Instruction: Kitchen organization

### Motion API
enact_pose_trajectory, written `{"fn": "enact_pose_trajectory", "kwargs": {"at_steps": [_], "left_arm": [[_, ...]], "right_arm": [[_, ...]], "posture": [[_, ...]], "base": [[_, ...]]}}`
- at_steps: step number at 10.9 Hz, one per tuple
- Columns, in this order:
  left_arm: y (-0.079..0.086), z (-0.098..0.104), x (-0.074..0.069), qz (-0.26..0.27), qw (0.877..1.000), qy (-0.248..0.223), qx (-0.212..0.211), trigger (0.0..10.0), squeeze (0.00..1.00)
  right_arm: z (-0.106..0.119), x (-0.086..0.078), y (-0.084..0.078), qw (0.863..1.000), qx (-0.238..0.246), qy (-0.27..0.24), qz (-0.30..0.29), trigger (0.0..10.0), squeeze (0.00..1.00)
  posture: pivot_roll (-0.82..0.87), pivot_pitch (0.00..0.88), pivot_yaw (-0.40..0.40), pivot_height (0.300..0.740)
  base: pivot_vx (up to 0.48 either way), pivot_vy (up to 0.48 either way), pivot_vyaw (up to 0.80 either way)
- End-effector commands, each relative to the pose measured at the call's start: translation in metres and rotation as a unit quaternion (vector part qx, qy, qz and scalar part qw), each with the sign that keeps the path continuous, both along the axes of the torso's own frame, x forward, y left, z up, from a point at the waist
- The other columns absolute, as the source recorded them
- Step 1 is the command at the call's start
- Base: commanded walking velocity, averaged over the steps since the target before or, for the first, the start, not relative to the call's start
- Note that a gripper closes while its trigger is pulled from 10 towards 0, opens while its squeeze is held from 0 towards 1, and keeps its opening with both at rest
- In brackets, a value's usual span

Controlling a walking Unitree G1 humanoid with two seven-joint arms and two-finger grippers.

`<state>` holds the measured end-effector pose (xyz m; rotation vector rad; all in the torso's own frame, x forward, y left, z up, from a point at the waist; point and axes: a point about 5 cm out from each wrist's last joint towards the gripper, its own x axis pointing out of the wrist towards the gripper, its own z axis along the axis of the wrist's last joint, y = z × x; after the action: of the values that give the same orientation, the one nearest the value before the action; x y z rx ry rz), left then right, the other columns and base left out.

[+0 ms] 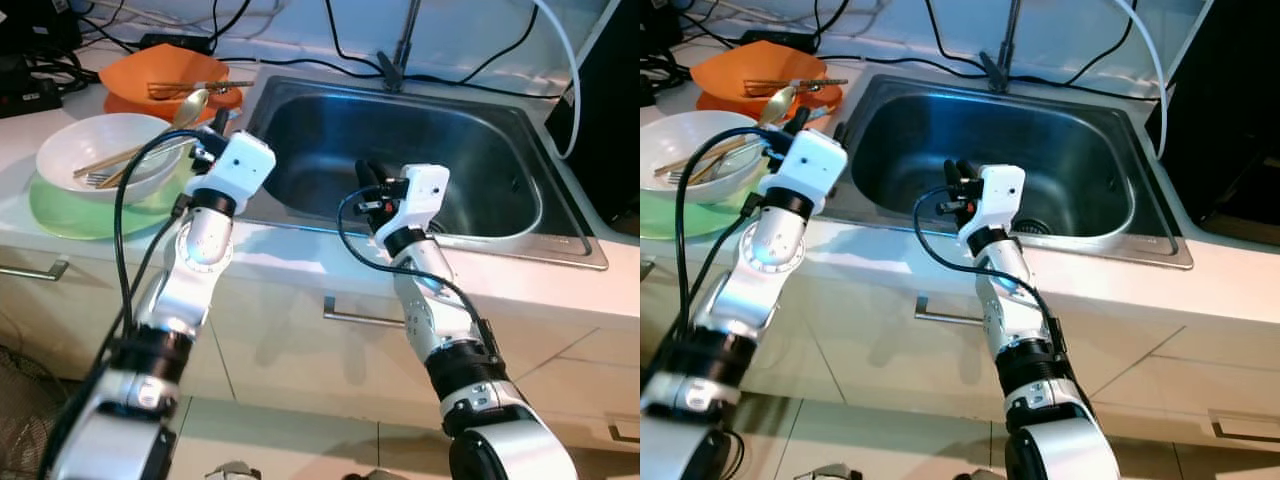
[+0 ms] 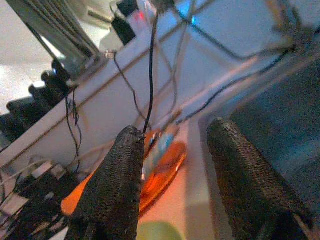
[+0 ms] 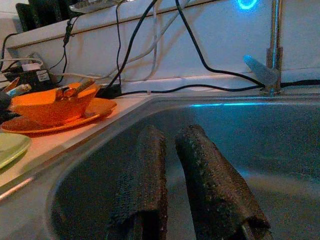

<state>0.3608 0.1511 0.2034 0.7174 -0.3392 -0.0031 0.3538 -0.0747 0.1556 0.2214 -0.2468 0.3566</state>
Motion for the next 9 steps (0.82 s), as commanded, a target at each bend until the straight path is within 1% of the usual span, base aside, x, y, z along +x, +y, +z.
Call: {"fn": "enact_pose_trajectory", "kwargs": {"at_steps": [1, 3, 5, 7, 8, 9], "left_arm": [[0.001, 0.002, 0.007, 0.018, 1.000, 0.011, 0.024, 10.0, 0.00], [0.005, 0.002, 0.010, 0.038, 0.998, 0.022, 0.037, 10.0, 0.00], [0.010, 0.003, 0.012, 0.064, 0.997, 0.022, 0.044, 10.0, 0.00], [0.011, 0.003, 0.013, 0.069, 0.996, 0.023, 0.045, 10.0, 0.00], [0.011, 0.003, 0.013, 0.072, 0.996, 0.023, 0.044, 5.4, 0.00], [0.010, 0.004, 0.013, 0.073, 0.996, 0.024, 0.042, 0.0, 0.00]], "right_arm": [[0.003, 0.002, -0.003, 1.000, 0.006, 0.000, -0.008, 10.0, 0.00], [0.002, 0.003, -0.005, 1.000, 0.007, 0.000, -0.011, 10.0, 0.00], [0.002, 0.002, -0.004, 1.000, 0.008, 0.001, -0.010, 10.0, 0.00], [0.002, 0.002, -0.004, 1.000, 0.007, 0.001, -0.009, 10.0, 0.00], [0.001, 0.002, -0.004, 1.000, 0.007, 0.001, -0.009, 10.0, 0.00], [0.002, 0.002, -0.004, 1.000, 0.006, 0.001, -0.009, 10.0, 0.00]], "posture": [[0.07, 0.062, -0.064, 0.740], [0.07, 0.063, -0.061, 0.740], [0.07, 0.063, -0.061, 0.740], [0.07, 0.058, -0.058, 0.740], [0.07, 0.055, -0.060, 0.740], [0.07, 0.055, -0.061, 0.740]], "base": [[0.000, 0.000, 0.00], [0.000, 0.000, 0.00], [0.000, 0.000, 0.00], [0.000, 0.000, 0.00], [0.000, 0.000, 0.00], [0.000, 0.000, 0.00]]}}
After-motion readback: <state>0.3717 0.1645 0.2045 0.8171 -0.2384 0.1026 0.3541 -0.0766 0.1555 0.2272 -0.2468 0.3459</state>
